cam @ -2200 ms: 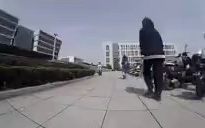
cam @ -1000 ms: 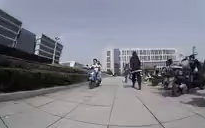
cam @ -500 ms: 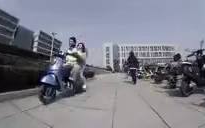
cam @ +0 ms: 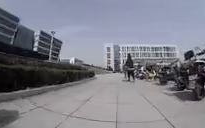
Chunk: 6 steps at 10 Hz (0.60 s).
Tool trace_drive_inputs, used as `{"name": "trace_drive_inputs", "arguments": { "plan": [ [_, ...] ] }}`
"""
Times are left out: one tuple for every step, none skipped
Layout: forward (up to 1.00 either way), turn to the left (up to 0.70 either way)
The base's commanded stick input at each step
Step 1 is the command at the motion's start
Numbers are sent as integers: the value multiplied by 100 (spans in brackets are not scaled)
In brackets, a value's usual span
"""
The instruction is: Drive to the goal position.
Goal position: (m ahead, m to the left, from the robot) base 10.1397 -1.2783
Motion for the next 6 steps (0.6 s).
{"name": "trace_drive_inputs", "arguments": {
  "plan": [
    [70,0],
    [70,0],
    [70,0],
    [70,0],
    [70,0],
    [70,0]
  ]
}}
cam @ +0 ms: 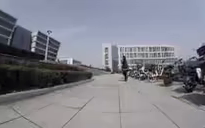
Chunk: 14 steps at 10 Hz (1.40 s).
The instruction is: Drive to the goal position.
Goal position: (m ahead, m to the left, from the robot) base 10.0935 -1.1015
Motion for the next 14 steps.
{"name": "trace_drive_inputs", "arguments": {
  "plan": [
    [70,0],
    [70,0],
    [70,0],
    [70,0],
    [70,0],
    [70,0],
    [70,0],
    [70,0],
    [70,0],
    [70,0],
    [70,0],
    [70,0],
    [70,0],
    [70,0]
  ]
}}
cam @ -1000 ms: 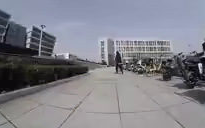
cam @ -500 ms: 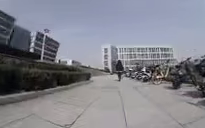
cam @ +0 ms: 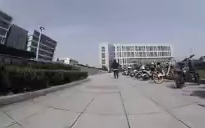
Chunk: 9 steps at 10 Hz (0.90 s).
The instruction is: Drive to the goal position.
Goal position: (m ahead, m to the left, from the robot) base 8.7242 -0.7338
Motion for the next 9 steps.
{"name": "trace_drive_inputs", "arguments": {
  "plan": [
    [70,0],
    [70,0],
    [70,0],
    [70,0],
    [70,0],
    [70,0],
    [70,0],
    [70,0],
    [70,0]
  ]
}}
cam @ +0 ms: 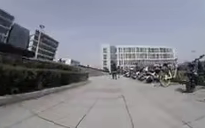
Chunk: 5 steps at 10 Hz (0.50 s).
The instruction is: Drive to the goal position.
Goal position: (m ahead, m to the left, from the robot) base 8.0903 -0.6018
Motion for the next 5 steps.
{"name": "trace_drive_inputs", "arguments": {
  "plan": [
    [70,0],
    [70,0],
    [70,0],
    [70,0],
    [70,0]
  ]
}}
